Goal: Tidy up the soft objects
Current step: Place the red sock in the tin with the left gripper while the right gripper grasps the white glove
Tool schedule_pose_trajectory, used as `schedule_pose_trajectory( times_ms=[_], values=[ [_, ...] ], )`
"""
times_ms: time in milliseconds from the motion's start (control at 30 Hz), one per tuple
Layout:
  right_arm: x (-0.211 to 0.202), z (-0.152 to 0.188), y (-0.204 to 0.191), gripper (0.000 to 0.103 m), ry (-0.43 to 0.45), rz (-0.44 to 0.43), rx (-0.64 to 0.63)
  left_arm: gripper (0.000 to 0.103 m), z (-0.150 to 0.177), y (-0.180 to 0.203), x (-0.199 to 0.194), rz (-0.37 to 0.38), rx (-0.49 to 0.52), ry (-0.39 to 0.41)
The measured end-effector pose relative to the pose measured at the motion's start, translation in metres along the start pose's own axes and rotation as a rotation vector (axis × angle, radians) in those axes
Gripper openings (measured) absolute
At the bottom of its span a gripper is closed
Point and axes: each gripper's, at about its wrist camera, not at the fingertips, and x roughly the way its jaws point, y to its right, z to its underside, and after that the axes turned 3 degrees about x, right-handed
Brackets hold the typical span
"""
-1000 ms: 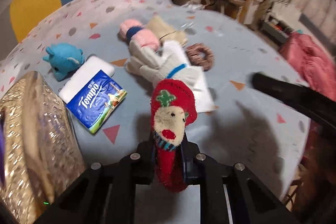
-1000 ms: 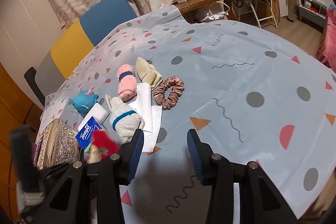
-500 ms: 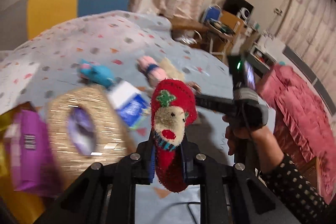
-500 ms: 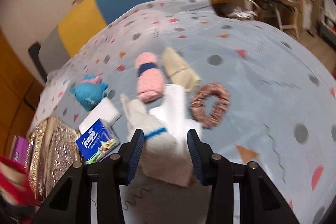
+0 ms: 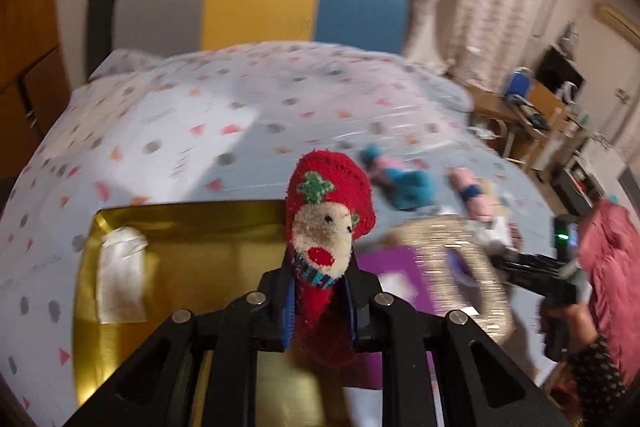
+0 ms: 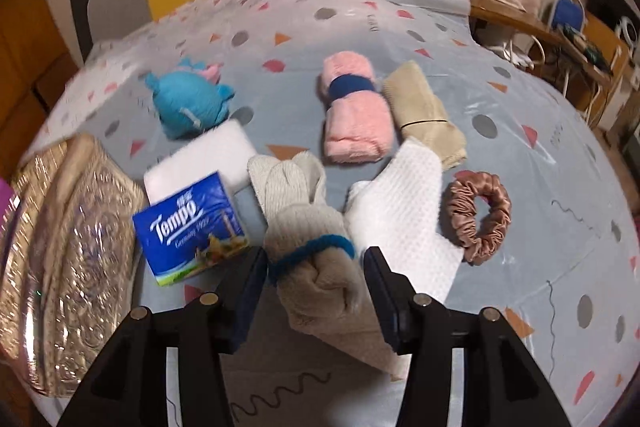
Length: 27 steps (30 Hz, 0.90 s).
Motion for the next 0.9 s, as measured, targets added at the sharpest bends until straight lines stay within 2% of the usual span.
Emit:
schedule_pose_trajectory(
  times_ms=[33,167,367,567,600,633,667,733,800,900],
  values=[
    [0.002,0.000,-0.002,0.043,-0.011,0.001,-0.006,0.019,0.002,-0.017,0.006,-0.027,-0.025,-0.007],
    [-0.004,0.002,-0.007,0.037,-0.008,0.005,0.013,0.019,0.013,-0.059,0.034,-0.053,-0.111,-0.062],
    [-0.036,0.002,-0.006,0.036,0.081,-0.046,0.114,0.020,0.021,-0.090,0.077,-0.114,-0.143,-0.130],
    [-0.077,0.008,-0.012,0.036,0.155,-0.081,0.144,0.023,0.022,-0.122,0.112,-0.182,-0.169,-0.185],
    [-0.083,0.009,-0.014,0.036,0.164,-0.081,0.145,0.030,0.023,-0.125,0.112,-0.193,-0.167,-0.186],
    [-0.089,0.012,-0.016,0.036,0.174,-0.078,0.143,0.045,0.023,-0.127,0.113,-0.205,-0.165,-0.186],
    [-0.095,0.014,-0.018,0.036,0.186,-0.077,0.141,0.054,0.023,-0.129,0.112,-0.215,-0.165,-0.179],
    [-0.107,0.018,-0.020,0.036,0.206,-0.077,0.148,0.086,0.022,-0.132,0.105,-0.232,-0.163,-0.146],
    [-0.117,0.021,-0.021,0.036,0.225,-0.087,0.165,0.102,0.022,-0.133,0.093,-0.256,-0.161,-0.112],
    [-0.133,0.027,-0.020,0.036,0.260,-0.153,0.205,0.103,0.022,-0.133,0.073,-0.248,-0.162,-0.078]
  ],
)
